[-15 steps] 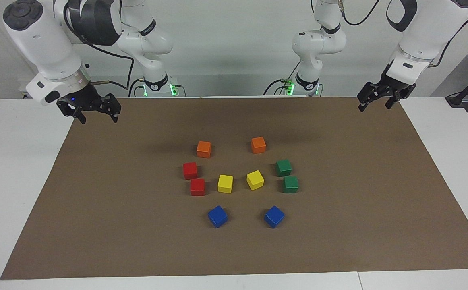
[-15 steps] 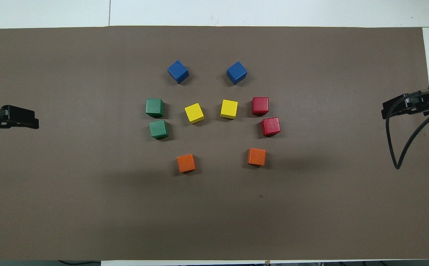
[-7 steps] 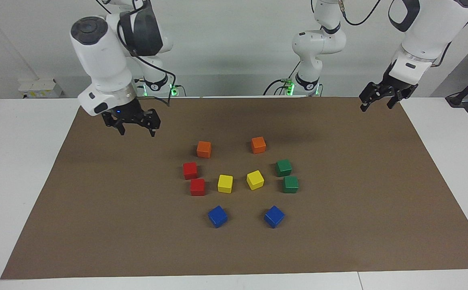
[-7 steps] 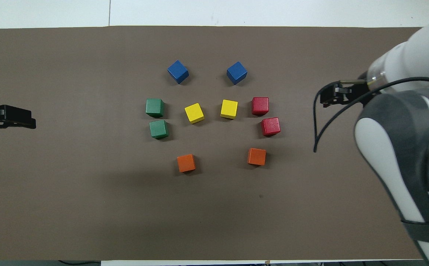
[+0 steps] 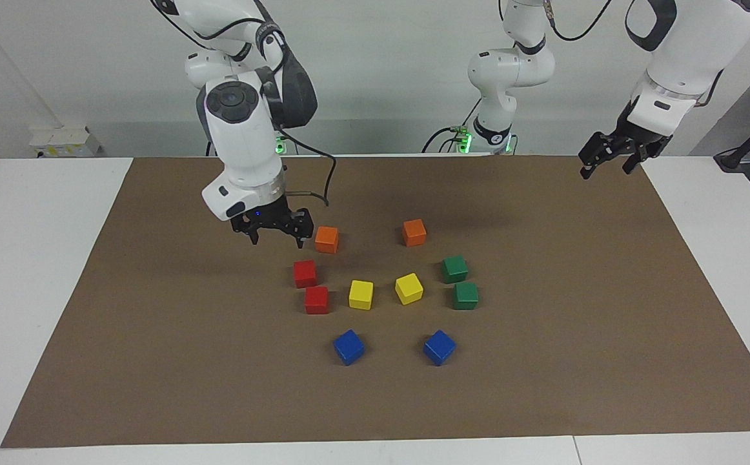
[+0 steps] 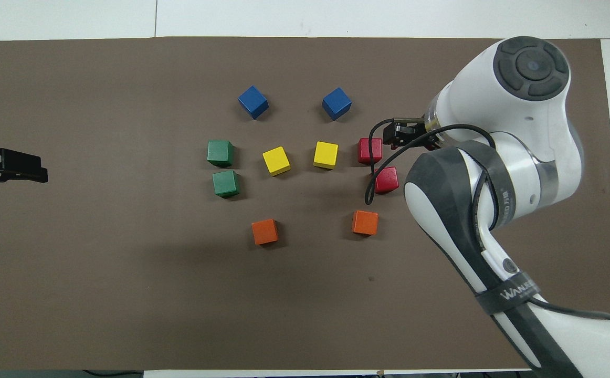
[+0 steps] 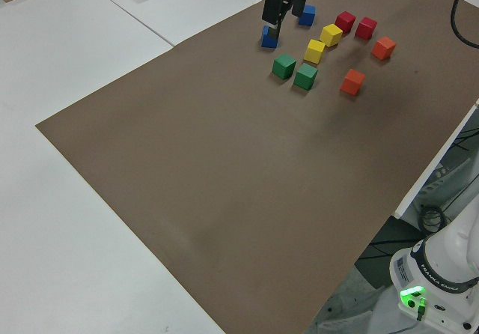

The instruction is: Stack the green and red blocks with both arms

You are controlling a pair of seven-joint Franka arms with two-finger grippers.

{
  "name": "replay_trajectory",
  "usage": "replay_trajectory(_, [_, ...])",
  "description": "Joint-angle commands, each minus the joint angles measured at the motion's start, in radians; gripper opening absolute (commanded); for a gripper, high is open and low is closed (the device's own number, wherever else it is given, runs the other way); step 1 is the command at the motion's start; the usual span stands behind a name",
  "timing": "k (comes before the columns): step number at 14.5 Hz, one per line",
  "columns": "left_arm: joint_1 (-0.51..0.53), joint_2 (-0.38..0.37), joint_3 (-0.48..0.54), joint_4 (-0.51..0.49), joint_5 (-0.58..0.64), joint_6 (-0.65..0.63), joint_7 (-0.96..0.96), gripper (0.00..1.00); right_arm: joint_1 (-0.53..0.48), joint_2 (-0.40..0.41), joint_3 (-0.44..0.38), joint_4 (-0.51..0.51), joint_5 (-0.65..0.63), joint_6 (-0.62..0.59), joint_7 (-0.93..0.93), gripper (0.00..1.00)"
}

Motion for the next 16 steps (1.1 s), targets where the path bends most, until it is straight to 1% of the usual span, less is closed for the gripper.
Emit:
replay_trajectory(1, [-0.003, -0.020, 0.002, -0.018, -0.012, 0.038, -0.012, 1.00, 0.010, -0.010, -0.002, -0.072, 0.018, 0.073, 0.014, 0.99])
replay_trajectory(4, [-0.007, -0.020, 0.002, -0.021, -0.012, 0.040, -0.021, 1.00, 0.012, -0.025, -0.002, -0.167, 0.017, 0.161, -0.030, 1.00])
replay_trajectory(6, [-0.021, -0.029, -0.001, -0.038, -0.010, 0.046, -0.023, 1.00, 0.013, -0.029, -0.002, -0.193, 0.018, 0.179, -0.100, 1.00])
replay_trajectory(7, [-0.023, -0.027, -0.007, -0.040, -0.010, 0.073, -0.020, 1.00, 0.013, -0.033, -0.002, -0.201, 0.018, 0.179, -0.128, 1.00])
replay_trajectory(10, [-0.101, -0.027, -0.009, -0.083, -0.010, 0.139, -0.030, 1.00, 0.013, -0.035, -0.002, -0.212, 0.018, 0.181, -0.167, 1.00])
replay_trajectory(13, [-0.191, -0.024, -0.010, -0.184, -0.012, 0.268, -0.107, 1.00, 0.035, -0.026, -0.002, -0.232, 0.018, 0.224, -0.165, 1.00])
replay_trajectory(15, [-0.265, -0.005, -0.010, -0.225, -0.012, 0.332, -0.161, 1.00, 0.035, -0.024, -0.002, -0.249, 0.018, 0.245, -0.164, 1.00])
replay_trajectory(16, [-0.302, 0.018, -0.009, -0.245, -0.012, 0.367, -0.196, 1.00, 0.036, -0.022, -0.002, -0.253, 0.018, 0.250, -0.159, 1.00])
